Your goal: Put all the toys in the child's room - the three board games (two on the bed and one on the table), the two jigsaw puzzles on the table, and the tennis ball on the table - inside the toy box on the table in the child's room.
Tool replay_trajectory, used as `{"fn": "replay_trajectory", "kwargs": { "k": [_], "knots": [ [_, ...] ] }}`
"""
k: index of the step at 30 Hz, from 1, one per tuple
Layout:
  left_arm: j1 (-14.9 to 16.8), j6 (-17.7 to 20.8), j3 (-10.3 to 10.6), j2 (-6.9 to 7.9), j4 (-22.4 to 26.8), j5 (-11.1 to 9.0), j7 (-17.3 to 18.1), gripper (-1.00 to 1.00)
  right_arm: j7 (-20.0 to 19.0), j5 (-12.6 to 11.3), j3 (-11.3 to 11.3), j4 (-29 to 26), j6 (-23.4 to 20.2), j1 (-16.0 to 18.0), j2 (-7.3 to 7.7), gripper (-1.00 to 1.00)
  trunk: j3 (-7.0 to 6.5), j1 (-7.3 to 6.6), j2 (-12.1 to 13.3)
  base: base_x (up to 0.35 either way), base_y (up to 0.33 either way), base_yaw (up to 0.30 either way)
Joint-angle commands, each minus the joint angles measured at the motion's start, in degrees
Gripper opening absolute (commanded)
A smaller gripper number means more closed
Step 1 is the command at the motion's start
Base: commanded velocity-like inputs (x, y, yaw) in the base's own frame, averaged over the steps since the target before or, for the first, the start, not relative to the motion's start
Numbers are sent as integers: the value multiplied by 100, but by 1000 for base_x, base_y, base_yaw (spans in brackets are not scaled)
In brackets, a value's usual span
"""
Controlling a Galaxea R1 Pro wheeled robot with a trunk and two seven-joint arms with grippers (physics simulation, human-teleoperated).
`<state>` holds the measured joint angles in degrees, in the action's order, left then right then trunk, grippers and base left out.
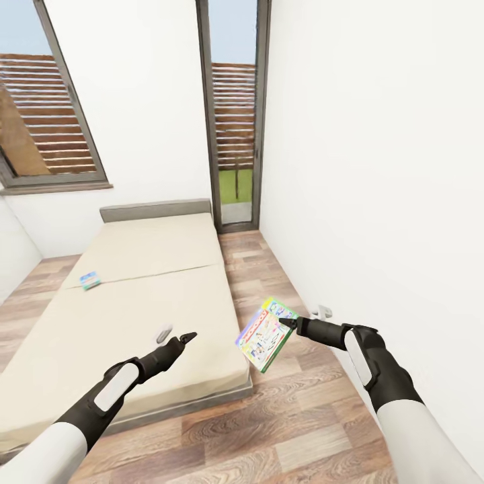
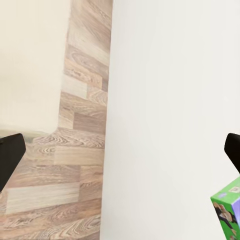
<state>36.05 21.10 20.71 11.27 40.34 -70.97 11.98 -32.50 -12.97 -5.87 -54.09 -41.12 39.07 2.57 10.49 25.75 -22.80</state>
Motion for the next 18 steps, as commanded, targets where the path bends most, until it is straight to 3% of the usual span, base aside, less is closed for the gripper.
{"fn": "replay_trajectory", "kwargs": {
  "k": [1, 18],
  "knots": [
    [8, 8, 24, 4, 0, -40, 6, 100, -12, -13, -11, -4, -36, 4, -1, -100, 6, 4, -12, 0, 0, 215],
    [8, 11, 36, -2, 146, -44, 4, 100, -9, -5, -11, -5, -36, 4, 0, -100, -77, 4, -12, 0, 0, 244]
  ]
}}
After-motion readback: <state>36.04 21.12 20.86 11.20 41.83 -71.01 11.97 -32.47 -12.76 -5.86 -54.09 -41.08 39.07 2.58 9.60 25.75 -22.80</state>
